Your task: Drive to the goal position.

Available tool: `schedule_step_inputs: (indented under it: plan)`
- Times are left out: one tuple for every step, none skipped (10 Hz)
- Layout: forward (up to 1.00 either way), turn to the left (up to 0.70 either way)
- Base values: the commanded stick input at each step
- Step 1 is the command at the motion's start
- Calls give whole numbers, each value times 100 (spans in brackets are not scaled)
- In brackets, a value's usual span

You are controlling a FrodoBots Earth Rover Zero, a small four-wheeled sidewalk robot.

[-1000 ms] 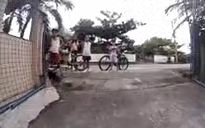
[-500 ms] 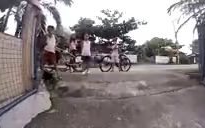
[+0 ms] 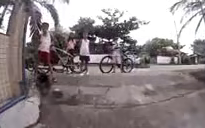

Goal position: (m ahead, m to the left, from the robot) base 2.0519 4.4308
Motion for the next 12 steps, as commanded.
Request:
schedule_step_inputs:
  plan:
    - [70, 0]
    - [70, 0]
    - [70, 0]
    - [70, 0]
    - [70, 0]
    - [70, 0]
    - [70, 0]
    - [70, 0]
    - [70, 0]
    - [70, 0]
    - [70, 0]
    - [70, 0]
